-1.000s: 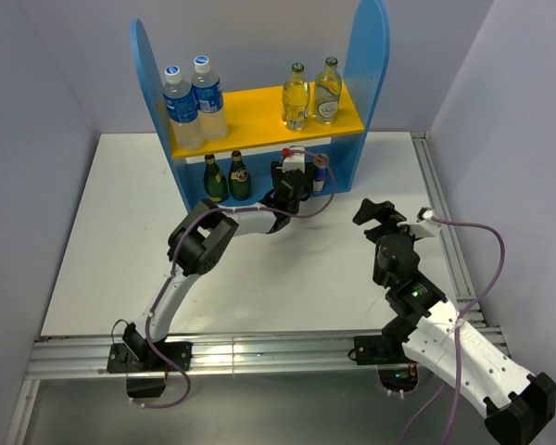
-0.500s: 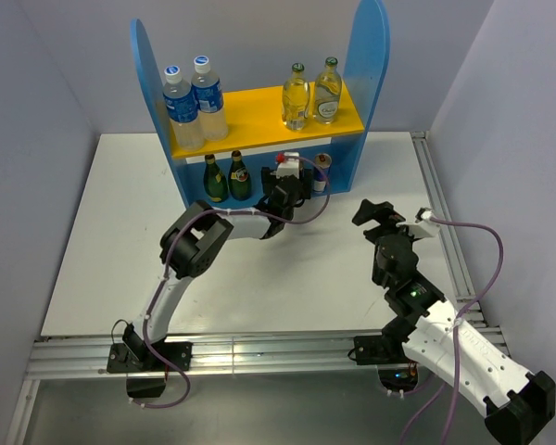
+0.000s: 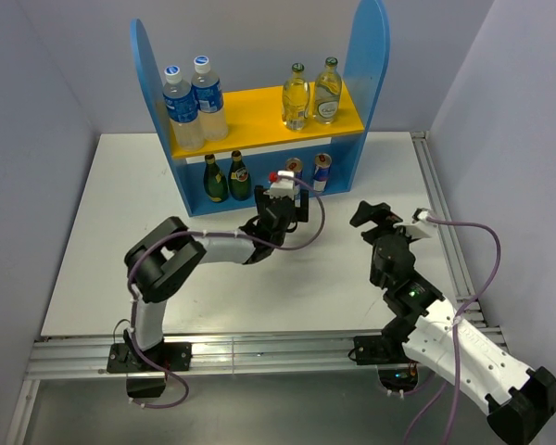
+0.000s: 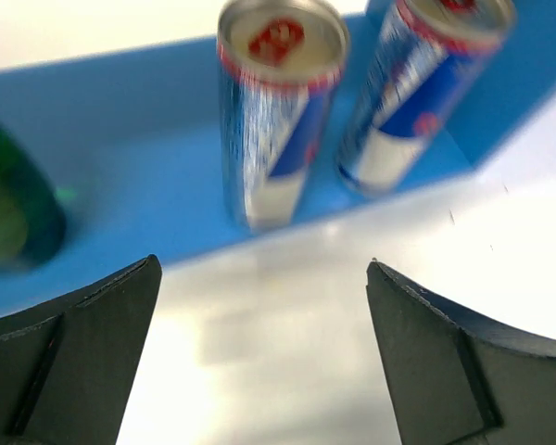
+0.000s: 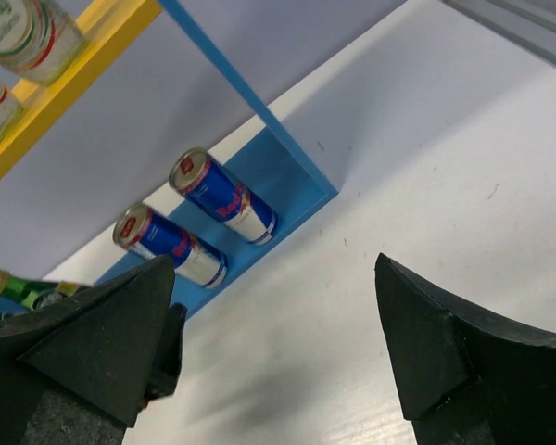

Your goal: Place and organize the beverage onto the shelf

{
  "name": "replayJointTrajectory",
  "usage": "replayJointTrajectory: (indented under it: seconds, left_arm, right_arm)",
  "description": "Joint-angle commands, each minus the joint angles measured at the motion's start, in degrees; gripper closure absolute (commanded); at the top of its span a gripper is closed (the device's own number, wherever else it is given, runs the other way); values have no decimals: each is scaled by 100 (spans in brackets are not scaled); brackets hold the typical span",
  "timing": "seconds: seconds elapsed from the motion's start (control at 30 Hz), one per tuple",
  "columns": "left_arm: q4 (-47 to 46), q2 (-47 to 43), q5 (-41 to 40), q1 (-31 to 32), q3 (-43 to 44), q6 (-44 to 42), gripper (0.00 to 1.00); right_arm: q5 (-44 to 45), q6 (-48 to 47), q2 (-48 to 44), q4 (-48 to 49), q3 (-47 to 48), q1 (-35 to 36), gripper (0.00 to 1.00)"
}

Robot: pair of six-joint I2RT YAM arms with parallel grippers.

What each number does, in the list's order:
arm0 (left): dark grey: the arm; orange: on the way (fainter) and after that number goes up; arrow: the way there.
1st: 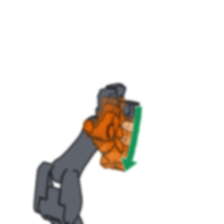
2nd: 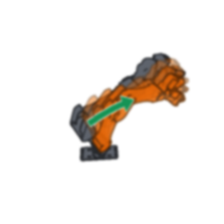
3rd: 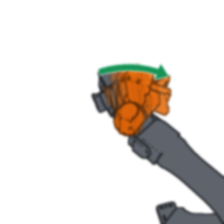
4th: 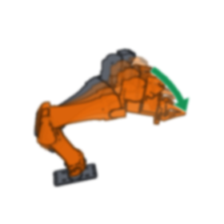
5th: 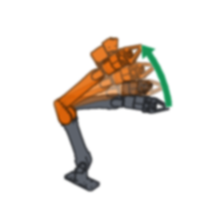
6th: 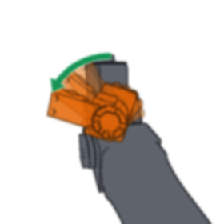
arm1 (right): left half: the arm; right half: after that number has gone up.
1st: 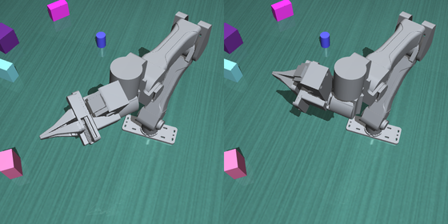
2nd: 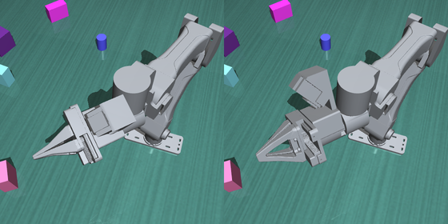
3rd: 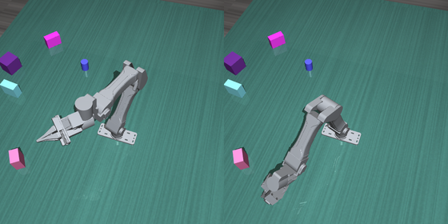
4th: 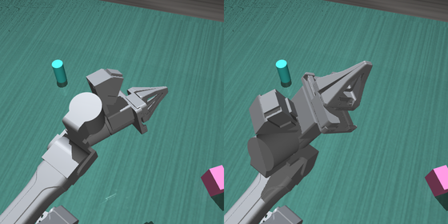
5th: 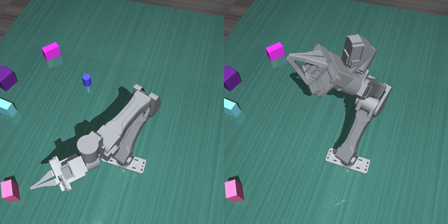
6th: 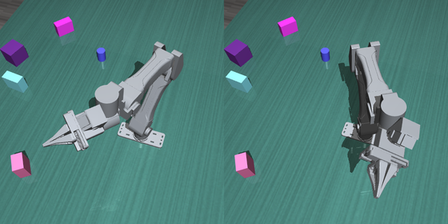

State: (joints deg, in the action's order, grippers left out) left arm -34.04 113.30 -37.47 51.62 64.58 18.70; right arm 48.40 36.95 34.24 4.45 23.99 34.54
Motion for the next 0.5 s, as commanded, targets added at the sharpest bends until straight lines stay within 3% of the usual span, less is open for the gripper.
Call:
replayJointTrajectory:
  seconds: [0.0, 0.13, 0.2, 0.33, 0.47]
  left_arm:
    - [116, -990, -58, 252, -480, 292, 1]
    - [1432, -2011, -453, 892, -728, 660, 2]
    - [2685, -2574, -900, 1130, -587, 889, 2]
    - [4315, -3593, -1955, 1946, -53, 1109, 2]
    - [5661, -4463, -2053, 2159, 801, 1347, 2]
  right_arm:
    - [196, -91, -57, -180, 263, 279, 5]
    - [-103, -275, -40, -1083, 957, 895, 4]
    - [-59, -363, 12, -1497, 1493, 1211, 4]
    - [-418, -776, 48, -2314, 2337, 1844, 4]
    - [-507, -944, 197, -2975, 3250, 1942, 0]
